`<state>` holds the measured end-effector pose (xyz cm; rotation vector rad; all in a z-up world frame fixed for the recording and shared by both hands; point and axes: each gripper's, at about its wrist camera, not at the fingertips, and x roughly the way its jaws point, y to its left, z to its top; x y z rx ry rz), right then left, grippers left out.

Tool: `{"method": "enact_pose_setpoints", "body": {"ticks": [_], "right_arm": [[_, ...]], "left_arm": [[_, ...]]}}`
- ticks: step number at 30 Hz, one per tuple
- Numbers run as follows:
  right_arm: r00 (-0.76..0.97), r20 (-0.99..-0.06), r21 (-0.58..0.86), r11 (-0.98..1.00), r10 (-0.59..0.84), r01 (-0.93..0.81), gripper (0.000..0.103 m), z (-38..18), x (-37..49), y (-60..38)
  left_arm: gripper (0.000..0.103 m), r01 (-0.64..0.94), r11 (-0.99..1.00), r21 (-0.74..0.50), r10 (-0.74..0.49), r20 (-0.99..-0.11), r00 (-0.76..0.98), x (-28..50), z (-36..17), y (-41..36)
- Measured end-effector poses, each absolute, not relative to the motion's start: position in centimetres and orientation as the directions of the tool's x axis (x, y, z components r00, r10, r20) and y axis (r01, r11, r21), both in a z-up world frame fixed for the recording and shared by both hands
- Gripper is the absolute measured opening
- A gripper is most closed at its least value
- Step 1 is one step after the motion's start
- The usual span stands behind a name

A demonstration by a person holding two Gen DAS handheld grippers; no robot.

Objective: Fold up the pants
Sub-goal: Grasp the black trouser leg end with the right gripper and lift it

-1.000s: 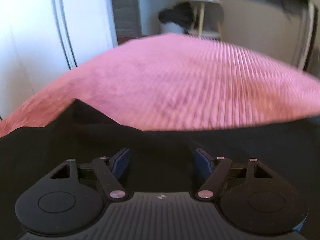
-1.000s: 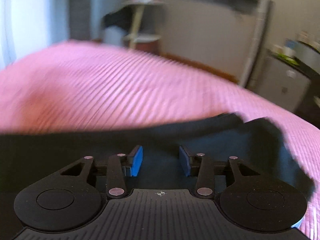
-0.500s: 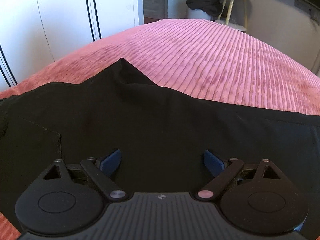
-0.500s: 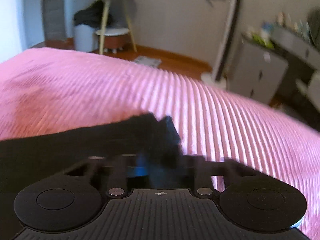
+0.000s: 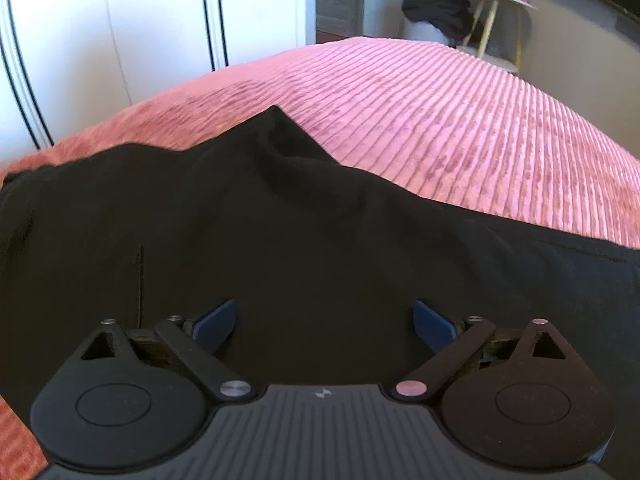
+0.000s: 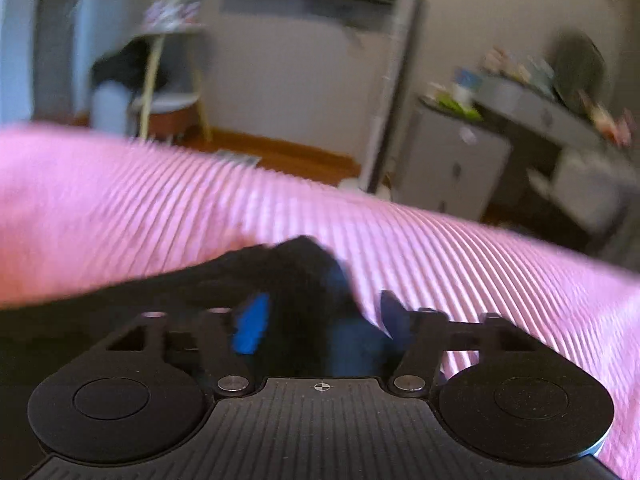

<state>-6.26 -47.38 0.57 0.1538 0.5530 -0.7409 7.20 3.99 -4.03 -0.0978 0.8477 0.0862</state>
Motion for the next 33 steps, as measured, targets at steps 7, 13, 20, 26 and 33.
{"method": "enact_pose_setpoints", "body": {"ticks": [7, 13, 20, 26, 33], "right_arm": [[0.716, -0.608, 0.448, 0.596, -0.343, 0.666, 0.079, -2.0, -17.2, -50.1], [0.797, -0.539, 0.623, 0.508, -0.273, 0.595, 0.076, -3.5, -17.0, -52.2], [0.839, -0.511, 0.699, 0.477, -0.188, 0.533, 0.055, -3.8, -12.7, -54.7], [0.885, -0.434, 0.725, 0.517, -0.169, 0.454, 0.037, -2.8, -13.7, -54.2], [0.849, -0.498, 0.663, 0.552, -0.179, 0.505, 0.034, -1.4, -12.4, -52.9]], "left_arm": [[0.099, -0.082, 0.994, -0.067, 0.005, -0.743, 0.670, 6.6, -4.2, 3.3], [0.099, -0.069, 0.988, -0.136, -0.055, -0.741, 0.669, 5.5, -3.8, 3.5], [0.099, -0.099, 0.970, -0.224, -0.100, -0.730, 0.676, 3.7, -3.3, 4.5], [0.099, -0.106, 0.965, -0.240, -0.106, -0.727, 0.679, 3.1, -3.2, 4.4], [0.099, -0.096, 0.957, -0.273, -0.138, -0.721, 0.679, 2.7, -3.0, 4.6]]}}
